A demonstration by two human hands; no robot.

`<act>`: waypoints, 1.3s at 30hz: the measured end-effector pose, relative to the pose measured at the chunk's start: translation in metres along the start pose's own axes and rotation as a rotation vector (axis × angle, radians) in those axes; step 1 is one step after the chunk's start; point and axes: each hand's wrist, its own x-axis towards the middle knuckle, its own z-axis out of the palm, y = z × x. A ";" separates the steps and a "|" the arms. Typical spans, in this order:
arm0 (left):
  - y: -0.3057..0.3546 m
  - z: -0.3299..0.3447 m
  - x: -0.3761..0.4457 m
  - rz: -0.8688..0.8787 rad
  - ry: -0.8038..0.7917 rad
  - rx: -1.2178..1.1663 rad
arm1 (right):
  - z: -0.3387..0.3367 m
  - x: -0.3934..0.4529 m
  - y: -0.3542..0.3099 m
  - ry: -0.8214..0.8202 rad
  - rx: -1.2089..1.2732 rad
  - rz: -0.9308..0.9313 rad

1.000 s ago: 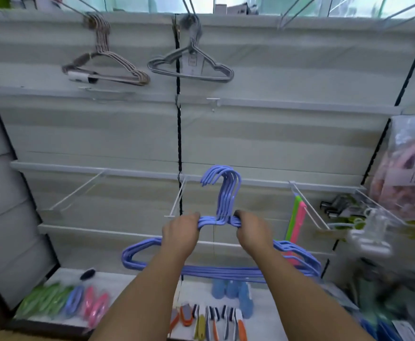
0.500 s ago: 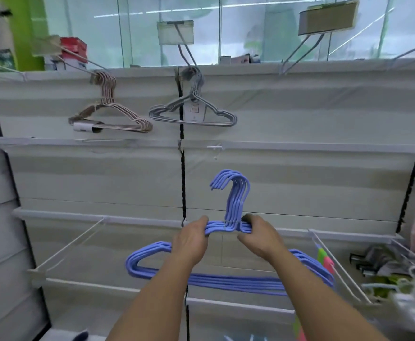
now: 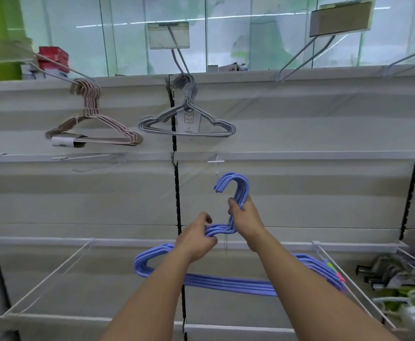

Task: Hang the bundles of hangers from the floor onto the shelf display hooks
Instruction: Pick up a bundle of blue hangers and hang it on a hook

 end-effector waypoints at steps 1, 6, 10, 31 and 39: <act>0.006 -0.005 0.005 -0.036 -0.053 -0.196 | 0.001 0.003 -0.001 0.025 0.017 0.007; 0.037 -0.029 0.016 -0.032 -0.040 -0.746 | -0.005 0.012 -0.012 0.063 0.181 0.004; 0.047 -0.026 0.027 0.126 0.190 -0.710 | 0.001 0.016 -0.017 0.044 0.200 -0.032; 0.056 -0.026 0.062 0.215 0.418 -0.710 | 0.025 0.039 -0.018 0.008 0.127 -0.083; 0.046 -0.021 0.079 0.151 0.417 -0.779 | 0.030 0.052 -0.015 -0.058 0.055 -0.009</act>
